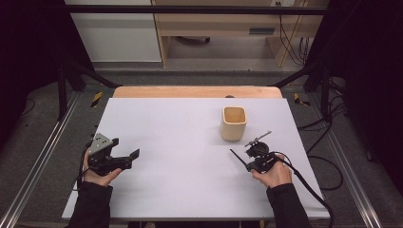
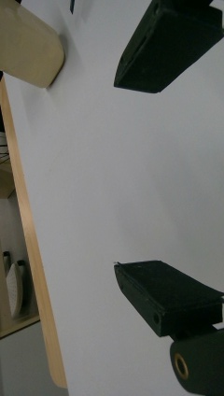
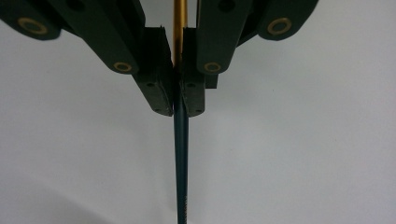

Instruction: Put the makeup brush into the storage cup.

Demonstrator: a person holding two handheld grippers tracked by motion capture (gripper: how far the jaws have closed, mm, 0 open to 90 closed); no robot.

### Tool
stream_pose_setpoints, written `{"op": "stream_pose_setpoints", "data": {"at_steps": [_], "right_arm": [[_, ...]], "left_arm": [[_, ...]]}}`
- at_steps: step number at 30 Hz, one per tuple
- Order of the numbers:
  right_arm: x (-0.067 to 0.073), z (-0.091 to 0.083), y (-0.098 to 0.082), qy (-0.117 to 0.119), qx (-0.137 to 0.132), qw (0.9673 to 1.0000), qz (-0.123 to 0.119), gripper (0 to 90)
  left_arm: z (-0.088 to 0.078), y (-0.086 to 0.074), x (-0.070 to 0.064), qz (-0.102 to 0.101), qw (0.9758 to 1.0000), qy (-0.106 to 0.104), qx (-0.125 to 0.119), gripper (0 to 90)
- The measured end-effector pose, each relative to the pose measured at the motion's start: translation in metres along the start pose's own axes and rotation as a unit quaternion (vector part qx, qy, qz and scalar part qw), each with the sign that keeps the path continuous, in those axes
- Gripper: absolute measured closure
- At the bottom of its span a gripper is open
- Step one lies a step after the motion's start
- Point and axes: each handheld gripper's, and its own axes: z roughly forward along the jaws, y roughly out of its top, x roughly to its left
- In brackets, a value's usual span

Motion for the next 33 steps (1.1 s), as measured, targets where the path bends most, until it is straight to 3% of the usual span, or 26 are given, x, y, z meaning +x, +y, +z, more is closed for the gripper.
{"op": "stream_pose_setpoints", "data": {"at_steps": [8, 13, 21, 24, 30, 33], "right_arm": [[0.005, -0.009, 0.001, -0.003, -0.055, 0.9979, -0.035, 83.6], [0.010, -0.019, 0.007, 0.012, -0.086, 0.9935, -0.073, 83.6], [0.017, -0.028, 0.021, 0.032, -0.107, 0.9884, -0.103, 83.6], [0.021, -0.034, 0.028, 0.042, -0.122, 0.9846, -0.119, 83.6], [0.030, -0.041, 0.040, 0.056, -0.130, 0.9801, -0.139, 83.6], [0.038, -0.045, 0.048, 0.067, -0.133, 0.9763, -0.157, 83.6]], "left_arm": [[0.001, 0.000, -0.001, 0.002, 1.0000, -0.002, 0.001, 8.9], [0.002, 0.001, -0.004, 0.007, 0.9999, -0.009, 0.001, 8.9], [0.005, 0.003, -0.009, 0.018, 0.9995, -0.024, 0.003, 9.1], [0.007, 0.004, -0.013, 0.027, 0.9992, -0.031, 0.006, 9.1], [0.009, 0.005, -0.019, 0.036, 0.9986, -0.039, 0.007, 9.1], [0.009, 0.005, -0.022, 0.040, 0.9982, -0.045, 0.006, 9.1]]}}
